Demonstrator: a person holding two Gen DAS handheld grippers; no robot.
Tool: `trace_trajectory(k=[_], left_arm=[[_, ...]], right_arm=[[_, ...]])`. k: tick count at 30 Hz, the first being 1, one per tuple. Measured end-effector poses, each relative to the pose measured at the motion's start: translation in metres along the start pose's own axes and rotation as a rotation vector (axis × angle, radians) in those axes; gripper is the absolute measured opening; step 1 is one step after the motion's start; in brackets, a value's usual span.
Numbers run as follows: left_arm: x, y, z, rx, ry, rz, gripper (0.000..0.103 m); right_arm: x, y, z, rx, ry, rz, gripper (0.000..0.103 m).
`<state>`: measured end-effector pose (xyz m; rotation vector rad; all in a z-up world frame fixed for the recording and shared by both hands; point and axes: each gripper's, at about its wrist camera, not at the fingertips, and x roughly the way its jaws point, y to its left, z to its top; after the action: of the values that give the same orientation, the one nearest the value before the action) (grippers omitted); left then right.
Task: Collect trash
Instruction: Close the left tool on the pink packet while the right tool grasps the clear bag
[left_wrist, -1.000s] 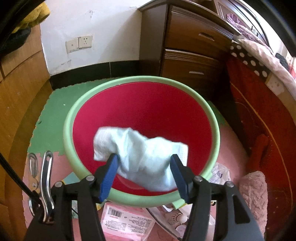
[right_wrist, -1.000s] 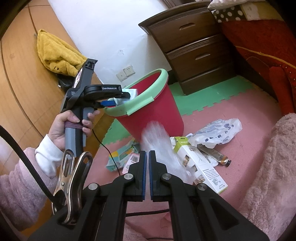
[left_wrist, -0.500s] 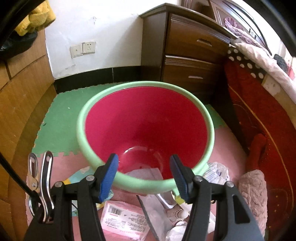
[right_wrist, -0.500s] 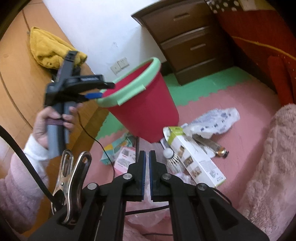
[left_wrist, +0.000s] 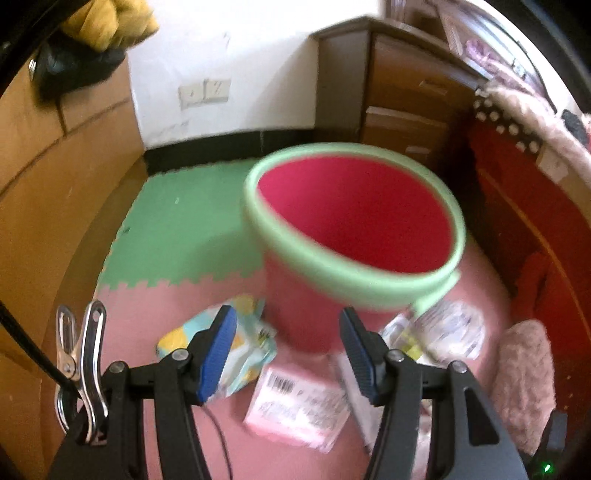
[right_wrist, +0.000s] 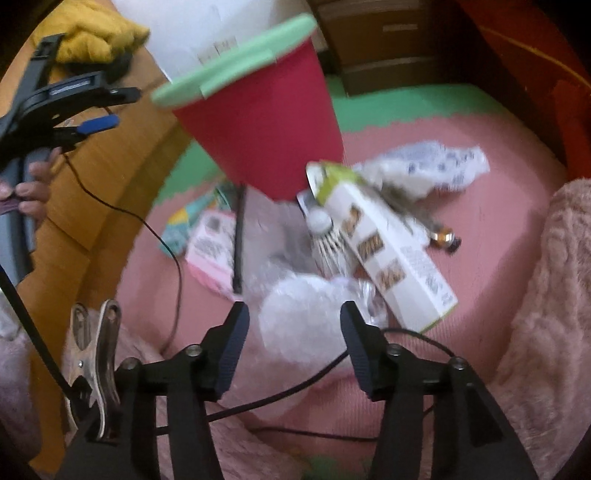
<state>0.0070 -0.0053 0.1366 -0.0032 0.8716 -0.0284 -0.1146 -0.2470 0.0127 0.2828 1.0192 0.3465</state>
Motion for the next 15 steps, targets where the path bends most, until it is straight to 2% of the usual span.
trace_trajectory(k=[3,6,11,15], left_arm=[[0.022,0.014,-0.020,-0.019,0.079,0.022,0.061],[0.048,0.023,-0.037,-0.021,0.179,0.008,0.061],[0.094,0.028,-0.063,-0.014,0.337,-0.003,0.061],[0.126,0.025,-0.075,0.006,0.426,0.008,0.061]], right_arm=[[0.011,-0.004,-0.002,0.010,0.048,-0.023,0.055],[0.018,-0.009,-0.002,0.033,0.074,-0.040,0.055],[0.023,-0.013,0.000,0.076,0.093,-0.051,0.056],[0.030,-0.015,0.000,0.098,0.120,-0.053,0.056]])
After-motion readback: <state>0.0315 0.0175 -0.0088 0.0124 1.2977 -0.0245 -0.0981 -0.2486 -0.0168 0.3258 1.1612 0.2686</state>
